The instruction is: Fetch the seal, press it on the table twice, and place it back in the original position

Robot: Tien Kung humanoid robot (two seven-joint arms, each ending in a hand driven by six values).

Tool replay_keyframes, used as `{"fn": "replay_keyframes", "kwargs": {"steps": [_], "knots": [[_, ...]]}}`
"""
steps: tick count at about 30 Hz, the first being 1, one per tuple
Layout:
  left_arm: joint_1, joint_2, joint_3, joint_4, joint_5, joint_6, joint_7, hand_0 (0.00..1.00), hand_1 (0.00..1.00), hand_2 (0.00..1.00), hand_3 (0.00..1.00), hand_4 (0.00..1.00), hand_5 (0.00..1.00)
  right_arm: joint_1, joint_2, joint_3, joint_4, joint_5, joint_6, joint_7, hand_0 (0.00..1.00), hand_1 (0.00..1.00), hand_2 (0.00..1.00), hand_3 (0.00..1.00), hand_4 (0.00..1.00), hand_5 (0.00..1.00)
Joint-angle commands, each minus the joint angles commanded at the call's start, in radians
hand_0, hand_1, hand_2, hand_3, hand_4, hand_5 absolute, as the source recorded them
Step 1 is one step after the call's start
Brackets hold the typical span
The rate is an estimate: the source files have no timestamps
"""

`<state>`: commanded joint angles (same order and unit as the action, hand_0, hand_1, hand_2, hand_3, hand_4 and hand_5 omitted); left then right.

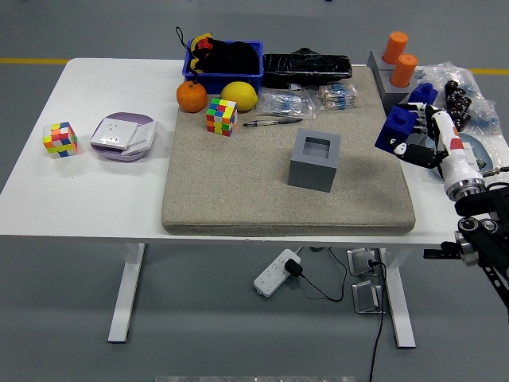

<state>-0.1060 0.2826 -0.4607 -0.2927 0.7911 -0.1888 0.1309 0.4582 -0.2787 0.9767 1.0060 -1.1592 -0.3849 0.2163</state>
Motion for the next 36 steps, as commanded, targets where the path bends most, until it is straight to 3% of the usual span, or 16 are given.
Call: {"fn": "replay_keyframes", "kwargs": {"steps": [24, 36], "knots": [[0.0, 0.003, 0.006, -0.003, 0.004, 0.0, -0.002, 0.83, 0.796, 0.758, 0.813, 0.744, 0.322, -0.053, 0.068, -0.058, -0.154, 0.112, 0.008, 0.059, 0.53, 0.404, 0.43, 0.432, 0.616, 0.002], [-0.001, 0.004, 0.011, -0.004, 0.005, 0.0, -0.002, 0.83, 0.796, 0.758, 0.814, 0.744, 0.322, -0.051, 0.07, -0.078, -0.178, 0.137, 0.011, 0.064, 0.527, 0.401, 0.427, 0.429, 0.611, 0.002]]}}
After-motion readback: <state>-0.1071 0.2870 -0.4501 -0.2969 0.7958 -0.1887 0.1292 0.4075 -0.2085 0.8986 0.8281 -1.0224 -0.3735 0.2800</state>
